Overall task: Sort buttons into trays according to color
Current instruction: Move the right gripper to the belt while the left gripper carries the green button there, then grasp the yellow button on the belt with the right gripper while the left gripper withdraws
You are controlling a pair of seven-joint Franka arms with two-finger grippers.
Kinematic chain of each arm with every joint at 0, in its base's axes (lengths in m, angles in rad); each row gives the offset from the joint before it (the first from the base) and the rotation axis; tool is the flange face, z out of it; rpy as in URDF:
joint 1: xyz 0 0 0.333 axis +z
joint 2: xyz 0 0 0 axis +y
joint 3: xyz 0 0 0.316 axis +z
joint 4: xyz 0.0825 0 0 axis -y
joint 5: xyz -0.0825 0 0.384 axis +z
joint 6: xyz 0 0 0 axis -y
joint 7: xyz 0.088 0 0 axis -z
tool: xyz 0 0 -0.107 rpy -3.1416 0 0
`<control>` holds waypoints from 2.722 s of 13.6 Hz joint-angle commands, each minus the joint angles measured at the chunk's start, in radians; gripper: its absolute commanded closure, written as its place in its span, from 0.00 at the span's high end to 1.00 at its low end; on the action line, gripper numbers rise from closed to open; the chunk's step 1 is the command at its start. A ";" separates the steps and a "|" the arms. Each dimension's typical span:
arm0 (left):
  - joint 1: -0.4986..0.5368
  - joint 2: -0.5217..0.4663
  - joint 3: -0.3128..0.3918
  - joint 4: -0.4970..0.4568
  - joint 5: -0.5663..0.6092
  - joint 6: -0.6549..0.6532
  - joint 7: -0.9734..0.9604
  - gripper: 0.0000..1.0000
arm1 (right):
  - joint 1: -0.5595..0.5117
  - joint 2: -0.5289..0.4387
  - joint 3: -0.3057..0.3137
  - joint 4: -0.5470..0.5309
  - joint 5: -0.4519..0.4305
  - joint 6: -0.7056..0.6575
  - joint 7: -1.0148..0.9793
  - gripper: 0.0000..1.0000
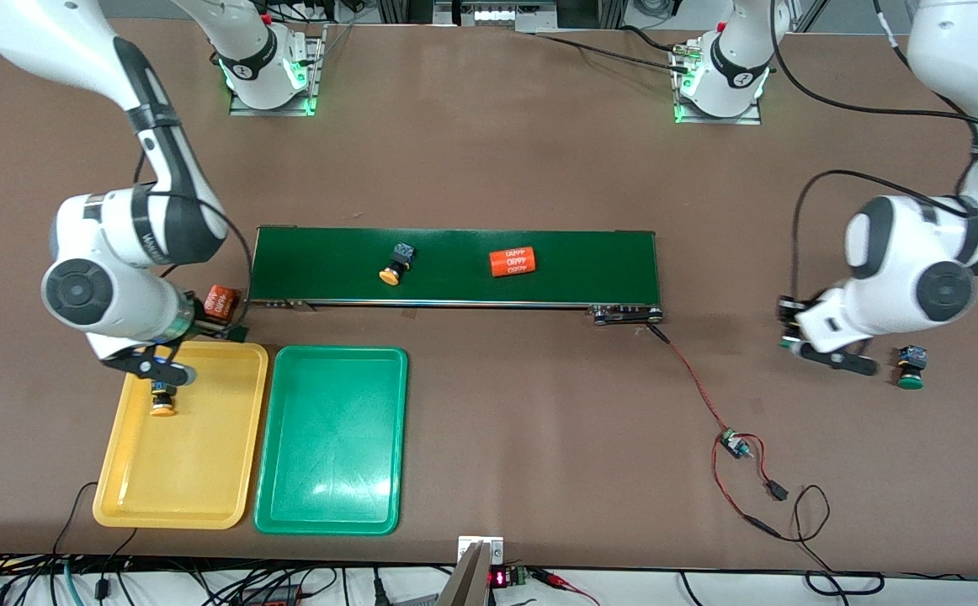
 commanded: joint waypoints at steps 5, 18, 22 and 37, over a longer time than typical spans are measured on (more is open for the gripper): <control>-0.001 -0.024 -0.300 -0.028 -0.230 -0.068 -0.330 0.20 | 0.133 -0.112 -0.004 -0.135 0.086 0.000 0.136 1.00; -0.076 0.027 -0.399 -0.163 -0.260 0.269 -0.525 1.00 | 0.134 -0.283 0.157 -0.523 0.091 0.416 0.377 1.00; -0.030 -0.051 -0.400 -0.099 -0.259 0.104 -0.525 1.00 | 0.134 -0.275 0.179 -0.577 0.091 0.496 0.399 1.00; 0.071 0.048 0.081 0.085 0.244 0.120 0.056 1.00 | 0.119 -0.215 0.177 -0.577 0.084 0.522 0.370 0.56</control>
